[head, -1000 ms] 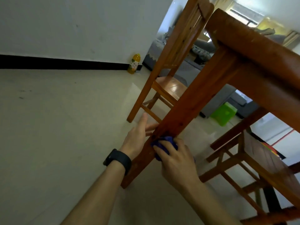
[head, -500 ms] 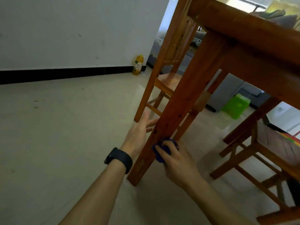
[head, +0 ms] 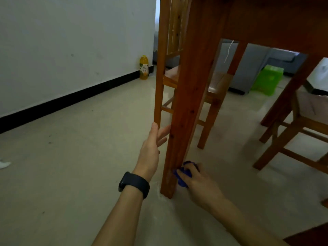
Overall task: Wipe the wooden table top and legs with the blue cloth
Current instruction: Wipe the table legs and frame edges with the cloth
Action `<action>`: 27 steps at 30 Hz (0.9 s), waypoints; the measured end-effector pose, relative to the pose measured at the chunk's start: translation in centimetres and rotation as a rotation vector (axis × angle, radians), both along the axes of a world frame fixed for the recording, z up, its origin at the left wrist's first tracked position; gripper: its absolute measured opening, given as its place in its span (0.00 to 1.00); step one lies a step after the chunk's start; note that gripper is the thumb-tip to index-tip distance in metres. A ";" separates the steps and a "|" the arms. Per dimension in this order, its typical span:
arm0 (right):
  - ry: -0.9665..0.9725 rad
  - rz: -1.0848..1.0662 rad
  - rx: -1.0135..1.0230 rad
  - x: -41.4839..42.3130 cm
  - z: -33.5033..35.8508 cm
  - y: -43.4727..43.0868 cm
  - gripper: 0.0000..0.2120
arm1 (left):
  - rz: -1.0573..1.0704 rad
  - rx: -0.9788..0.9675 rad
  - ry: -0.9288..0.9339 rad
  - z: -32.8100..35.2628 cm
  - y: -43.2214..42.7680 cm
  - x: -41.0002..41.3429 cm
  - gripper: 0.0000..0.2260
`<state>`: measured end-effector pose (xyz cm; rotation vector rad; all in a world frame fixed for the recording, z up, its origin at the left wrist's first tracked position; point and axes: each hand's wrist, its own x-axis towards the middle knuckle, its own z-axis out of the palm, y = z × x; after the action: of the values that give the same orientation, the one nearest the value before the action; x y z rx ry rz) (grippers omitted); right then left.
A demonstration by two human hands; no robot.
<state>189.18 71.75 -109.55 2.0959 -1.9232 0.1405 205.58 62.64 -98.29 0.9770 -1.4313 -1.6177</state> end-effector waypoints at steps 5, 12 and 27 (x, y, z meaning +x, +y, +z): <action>-0.206 0.000 -0.445 -0.1 7.7 -1.2 0.33 | 0.044 0.011 -0.004 0.0 0.1 -0.3 0.27; -0.048 -0.007 -0.404 0.2 7.9 -1.9 0.32 | 0.091 0.008 0.014 0.0 -0.1 -0.5 0.27; 0.007 -0.033 -0.263 0.9 5.0 -1.7 0.31 | 0.082 -0.004 0.037 -0.3 -0.7 -0.8 0.28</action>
<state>190.12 70.06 -104.57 1.8887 -1.8230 0.3585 204.78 61.90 -98.59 0.9855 -1.3518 -1.5652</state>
